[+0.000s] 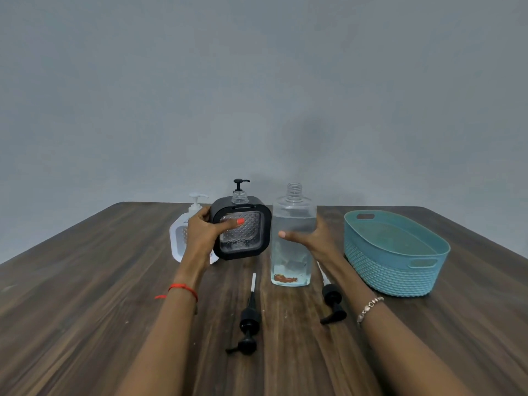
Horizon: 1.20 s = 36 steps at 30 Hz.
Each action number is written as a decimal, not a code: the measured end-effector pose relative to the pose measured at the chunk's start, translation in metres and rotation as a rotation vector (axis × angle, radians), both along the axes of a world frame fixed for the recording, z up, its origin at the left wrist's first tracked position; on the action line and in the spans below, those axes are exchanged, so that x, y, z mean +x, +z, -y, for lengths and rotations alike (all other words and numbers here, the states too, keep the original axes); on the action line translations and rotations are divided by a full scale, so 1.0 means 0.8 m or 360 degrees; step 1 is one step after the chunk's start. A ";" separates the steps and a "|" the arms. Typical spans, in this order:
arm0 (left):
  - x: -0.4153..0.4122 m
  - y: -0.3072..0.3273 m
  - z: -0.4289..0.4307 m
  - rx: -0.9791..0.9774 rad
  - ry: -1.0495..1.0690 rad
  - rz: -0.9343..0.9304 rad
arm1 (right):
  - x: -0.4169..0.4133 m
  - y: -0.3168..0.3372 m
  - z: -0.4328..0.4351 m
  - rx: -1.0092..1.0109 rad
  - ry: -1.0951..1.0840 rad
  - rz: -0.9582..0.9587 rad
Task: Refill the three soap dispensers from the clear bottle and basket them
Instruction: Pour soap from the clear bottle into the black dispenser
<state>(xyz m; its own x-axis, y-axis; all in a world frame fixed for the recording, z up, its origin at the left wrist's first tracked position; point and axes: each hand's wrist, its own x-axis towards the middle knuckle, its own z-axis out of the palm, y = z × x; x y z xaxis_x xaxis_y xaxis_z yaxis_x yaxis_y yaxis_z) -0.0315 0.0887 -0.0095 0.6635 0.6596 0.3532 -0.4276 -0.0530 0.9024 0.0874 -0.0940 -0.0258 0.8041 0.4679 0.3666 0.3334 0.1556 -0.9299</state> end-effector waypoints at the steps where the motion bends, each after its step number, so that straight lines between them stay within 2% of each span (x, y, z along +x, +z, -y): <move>1: 0.001 -0.001 0.000 0.0005 0.0007 0.0000 | 0.000 0.000 -0.001 -0.0002 -0.0022 -0.0002; 6: 0.006 -0.009 0.002 0.0011 0.0073 0.0003 | -0.005 0.002 -0.002 -0.0026 -0.0216 0.0069; 12: 0.012 -0.009 0.014 0.0129 0.0237 0.0005 | -0.012 0.019 0.012 -0.0116 -0.0488 0.0312; 18: 0.014 -0.005 0.032 0.0352 0.0490 0.0114 | -0.017 0.059 0.033 -0.0371 -0.0595 0.0729; 25: 0.019 -0.015 0.046 0.0460 0.0615 0.0141 | -0.027 0.073 0.043 -0.0763 -0.0694 0.1017; 36: 0.019 -0.019 0.058 0.0586 0.0665 0.0177 | -0.040 0.083 0.042 -0.1114 -0.0740 0.1114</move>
<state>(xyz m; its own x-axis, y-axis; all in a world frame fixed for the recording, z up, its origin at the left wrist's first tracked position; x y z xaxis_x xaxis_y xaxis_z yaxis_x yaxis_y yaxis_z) -0.0165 0.0420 -0.0248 0.3182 0.6782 0.6624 -0.3944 -0.5407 0.7431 0.0557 -0.1272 0.0405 0.6734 0.4552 0.5825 0.7119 -0.6118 -0.3450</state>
